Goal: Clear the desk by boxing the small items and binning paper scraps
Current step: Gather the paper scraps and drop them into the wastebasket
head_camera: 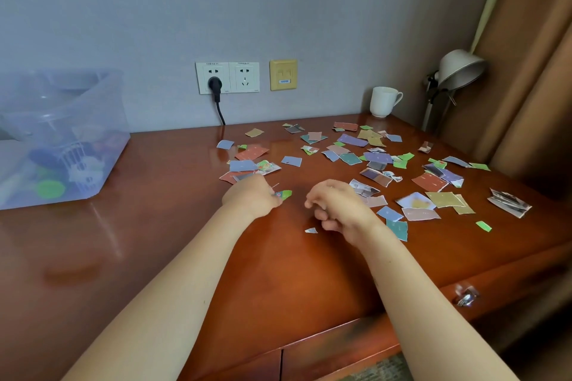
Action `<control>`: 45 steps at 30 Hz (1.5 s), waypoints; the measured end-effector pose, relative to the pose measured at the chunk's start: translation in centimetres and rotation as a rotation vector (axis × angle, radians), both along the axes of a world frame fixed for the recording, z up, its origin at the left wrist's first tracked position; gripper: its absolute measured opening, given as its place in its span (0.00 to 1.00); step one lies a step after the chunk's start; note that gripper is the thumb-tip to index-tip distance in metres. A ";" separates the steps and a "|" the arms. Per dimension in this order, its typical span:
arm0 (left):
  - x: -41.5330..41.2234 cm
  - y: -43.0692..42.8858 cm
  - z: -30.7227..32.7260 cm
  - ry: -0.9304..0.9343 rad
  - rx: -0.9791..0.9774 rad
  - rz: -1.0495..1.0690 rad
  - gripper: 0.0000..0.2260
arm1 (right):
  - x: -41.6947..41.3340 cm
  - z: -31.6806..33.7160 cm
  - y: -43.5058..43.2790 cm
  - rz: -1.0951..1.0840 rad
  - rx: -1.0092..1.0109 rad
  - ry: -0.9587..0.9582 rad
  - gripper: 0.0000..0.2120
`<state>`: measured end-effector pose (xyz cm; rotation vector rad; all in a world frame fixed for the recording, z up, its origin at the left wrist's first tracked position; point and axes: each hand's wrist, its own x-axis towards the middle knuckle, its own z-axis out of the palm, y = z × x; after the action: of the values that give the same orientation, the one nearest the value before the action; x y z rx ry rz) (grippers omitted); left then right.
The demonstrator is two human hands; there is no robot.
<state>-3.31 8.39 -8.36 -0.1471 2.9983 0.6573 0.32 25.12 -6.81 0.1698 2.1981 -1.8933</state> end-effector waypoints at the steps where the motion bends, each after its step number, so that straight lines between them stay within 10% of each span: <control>1: 0.1 -0.1 -0.1 0.007 0.043 0.009 0.11 | 0.0 0.0 0.0 -0.004 -0.083 -0.032 0.04; 4: 0.7 -0.1 -0.3 0.073 0.101 0.039 0.10 | 0.3 0.2 0.0 0.032 -0.053 -0.057 0.08; 12: 1.9 -0.7 -0.5 0.124 0.331 0.003 0.09 | 0.7 0.6 0.2 0.291 0.777 0.118 0.04; 32: 2.6 -0.5 0.8 -0.005 1.039 0.081 0.12 | 2.0 0.9 0.1 0.438 0.916 0.103 0.06; 37: 2.8 -0.2 1.1 0.027 1.118 0.119 0.06 | 2.7 0.9 -0.1 0.319 0.704 0.139 0.09; 45: 5.1 -1.0 2.2 -0.194 1.658 0.244 0.05 | 3.3 0.4 -1.9 0.071 -0.534 -0.073 0.09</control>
<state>1.77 7.43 -6.14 -0.3809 1.4126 2.5079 3.64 23.23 -6.39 0.0618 1.5575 -2.3060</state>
